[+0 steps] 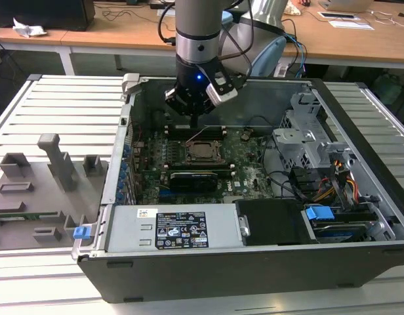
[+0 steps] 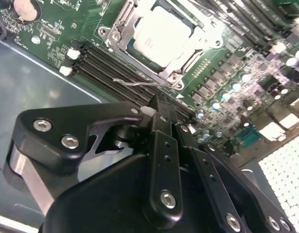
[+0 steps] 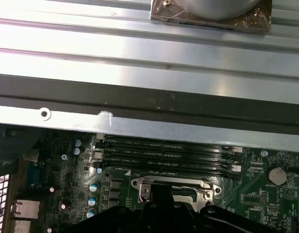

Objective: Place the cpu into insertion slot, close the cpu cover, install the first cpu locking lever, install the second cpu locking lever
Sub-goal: 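Install the first cpu locking lever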

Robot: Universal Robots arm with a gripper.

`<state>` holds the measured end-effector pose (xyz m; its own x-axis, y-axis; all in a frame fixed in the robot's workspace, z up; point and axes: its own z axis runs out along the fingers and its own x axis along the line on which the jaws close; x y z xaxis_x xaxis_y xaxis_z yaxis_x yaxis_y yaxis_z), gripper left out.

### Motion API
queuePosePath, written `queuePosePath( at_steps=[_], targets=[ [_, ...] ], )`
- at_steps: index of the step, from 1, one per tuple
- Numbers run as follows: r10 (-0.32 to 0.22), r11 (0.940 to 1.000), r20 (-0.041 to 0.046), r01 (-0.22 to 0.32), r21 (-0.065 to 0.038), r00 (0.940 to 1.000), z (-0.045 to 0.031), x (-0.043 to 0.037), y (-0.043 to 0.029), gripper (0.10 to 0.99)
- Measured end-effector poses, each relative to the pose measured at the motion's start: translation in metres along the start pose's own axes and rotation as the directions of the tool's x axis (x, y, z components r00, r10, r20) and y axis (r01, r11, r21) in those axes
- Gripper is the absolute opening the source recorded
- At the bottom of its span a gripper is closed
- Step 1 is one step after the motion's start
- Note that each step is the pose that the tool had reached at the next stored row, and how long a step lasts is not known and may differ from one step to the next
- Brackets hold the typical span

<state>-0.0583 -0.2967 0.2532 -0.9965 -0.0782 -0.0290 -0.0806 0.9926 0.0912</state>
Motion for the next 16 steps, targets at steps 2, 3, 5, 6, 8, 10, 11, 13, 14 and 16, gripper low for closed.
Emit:
queuePosePath(
  at_steps=[2,3,5,6,8,10,11,13,14,16],
  targets=[
    [0.010,0.9999,0.0013,-0.010,-0.004,1.0000,0.0019,-0.0012,-0.0004,0.106],
    [0.017,0.9998,0.0019,-0.017,-0.004,0.9999,0.0031,-0.0017,-0.0005,0.106],
    [0.035,0.9994,0.0035,-0.035,-0.004,0.9994,0.0053,-0.0026,-0.0008,0.106],
    [0.041,0.9992,0.0040,-0.041,-0.005,0.9992,0.0063,-0.0032,-0.0009,0.106],
    [0.045,0.9988,0.0050,-0.045,-0.017,0.9990,0.0076,-0.0035,-0.0011,0.106],
    [0.050,0.9986,0.0054,-0.050,-0.018,0.9987,0.0089,-0.0036,-0.0012,0.106],
    [0.051,0.9985,0.0055,-0.051,-0.018,0.9987,0.0092,-0.0036,-0.0012,0.106],
    [0.051,0.9985,0.0054,-0.051,-0.018,0.9987,0.0097,-0.0036,-0.0013,0.106],
    [0.051,0.9985,0.0056,-0.051,-0.018,0.9987,0.0100,-0.0037,-0.0013,0.106],
    [0.051,0.9985,0.0054,-0.051,-0.018,0.9987,0.0108,-0.0043,-0.0015,0.106]
  ],
)
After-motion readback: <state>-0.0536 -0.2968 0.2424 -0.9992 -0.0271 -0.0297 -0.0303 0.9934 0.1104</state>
